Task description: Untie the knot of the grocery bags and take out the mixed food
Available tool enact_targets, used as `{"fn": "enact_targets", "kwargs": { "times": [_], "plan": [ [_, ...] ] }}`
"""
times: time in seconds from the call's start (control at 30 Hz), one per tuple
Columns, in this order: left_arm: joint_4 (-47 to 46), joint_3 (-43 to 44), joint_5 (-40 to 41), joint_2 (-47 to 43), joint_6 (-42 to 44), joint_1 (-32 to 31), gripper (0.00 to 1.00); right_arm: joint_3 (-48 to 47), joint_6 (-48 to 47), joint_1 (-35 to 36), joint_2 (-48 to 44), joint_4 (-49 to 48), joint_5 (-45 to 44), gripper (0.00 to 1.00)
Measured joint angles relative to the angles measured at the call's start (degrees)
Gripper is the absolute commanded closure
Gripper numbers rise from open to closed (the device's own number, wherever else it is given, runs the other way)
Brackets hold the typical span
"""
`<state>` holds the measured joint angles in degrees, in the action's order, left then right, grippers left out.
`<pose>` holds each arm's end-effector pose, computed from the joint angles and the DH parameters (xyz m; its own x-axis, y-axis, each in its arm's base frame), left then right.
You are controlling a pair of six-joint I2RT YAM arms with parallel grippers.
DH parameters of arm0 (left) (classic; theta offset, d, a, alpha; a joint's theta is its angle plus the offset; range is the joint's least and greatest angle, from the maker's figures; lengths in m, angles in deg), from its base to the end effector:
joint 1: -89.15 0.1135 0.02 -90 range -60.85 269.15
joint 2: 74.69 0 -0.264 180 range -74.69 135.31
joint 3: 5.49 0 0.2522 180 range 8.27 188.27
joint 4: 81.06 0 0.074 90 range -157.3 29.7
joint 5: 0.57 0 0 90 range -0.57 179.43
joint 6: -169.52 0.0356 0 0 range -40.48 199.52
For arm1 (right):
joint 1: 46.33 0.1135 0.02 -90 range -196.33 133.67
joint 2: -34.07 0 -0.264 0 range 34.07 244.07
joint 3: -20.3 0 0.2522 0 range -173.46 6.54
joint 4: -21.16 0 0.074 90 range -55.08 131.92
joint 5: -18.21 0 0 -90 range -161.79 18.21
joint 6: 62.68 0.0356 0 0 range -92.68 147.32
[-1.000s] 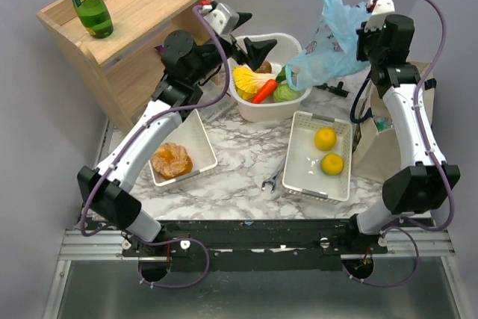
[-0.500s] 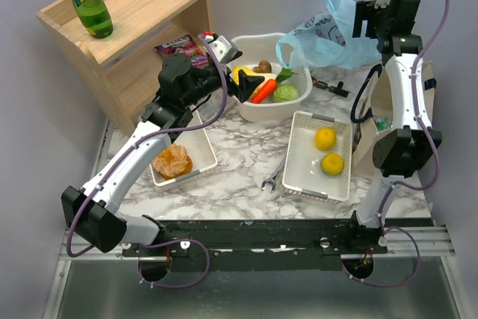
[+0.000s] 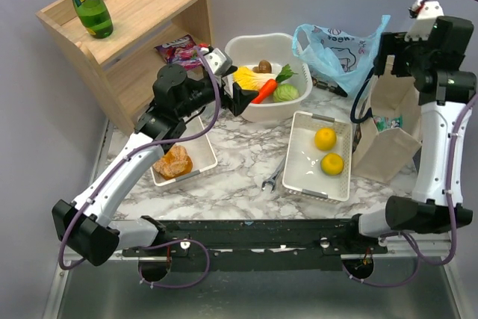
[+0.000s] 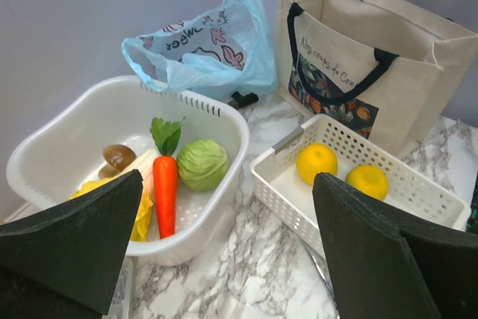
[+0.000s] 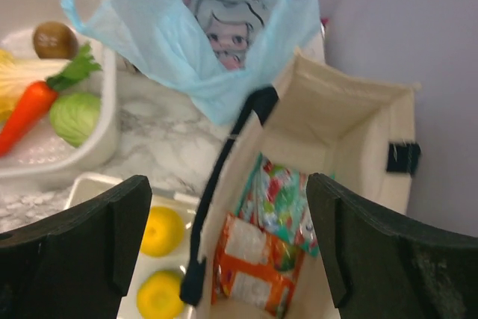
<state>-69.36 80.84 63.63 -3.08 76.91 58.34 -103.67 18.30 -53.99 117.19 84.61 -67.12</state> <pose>0.2382 -0.1601 0.4337 0.0072 -0.0520 -0.9986 0.8356 0.5488 -0.0226 0.2781 -0.0345 0.4985 -0.3853 -0.1058 -0.9167 -0.0021 0.9935 -0.1138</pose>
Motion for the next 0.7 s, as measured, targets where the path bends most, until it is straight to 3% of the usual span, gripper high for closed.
{"fn": "enact_targets", "kwargs": {
  "times": [0.17,0.27,0.4,0.53,0.7],
  "plan": [
    [1.5,-3.0,-0.9,-3.8,0.0,0.0,0.02,3.6,-2.0,-9.2,-2.7,8.0,0.5,0.32],
    [2.0,-4.1,-1.4,-5.4,0.0,0.0,0.02,7.8,-3.1,-10.7,-1.3,11.9,0.8,0.34],
    [3.3,-4.7,-1.9,-6.6,0.0,0.0,0.02,13.2,-3.7,-10.6,3.6,13.4,0.7,0.19],
    [5.0,-5.3,-2.0,-7.7,0.1,0.0,0.02,15.9,-4.2,-10.6,10.5,12.9,-1.2,0.15],
    [6.2,-5.9,-1.9,-9.4,1.1,0.0,0.01,18.1,-4.5,-10.6,16.9,10.4,-2.5,0.0]
  ]
}}
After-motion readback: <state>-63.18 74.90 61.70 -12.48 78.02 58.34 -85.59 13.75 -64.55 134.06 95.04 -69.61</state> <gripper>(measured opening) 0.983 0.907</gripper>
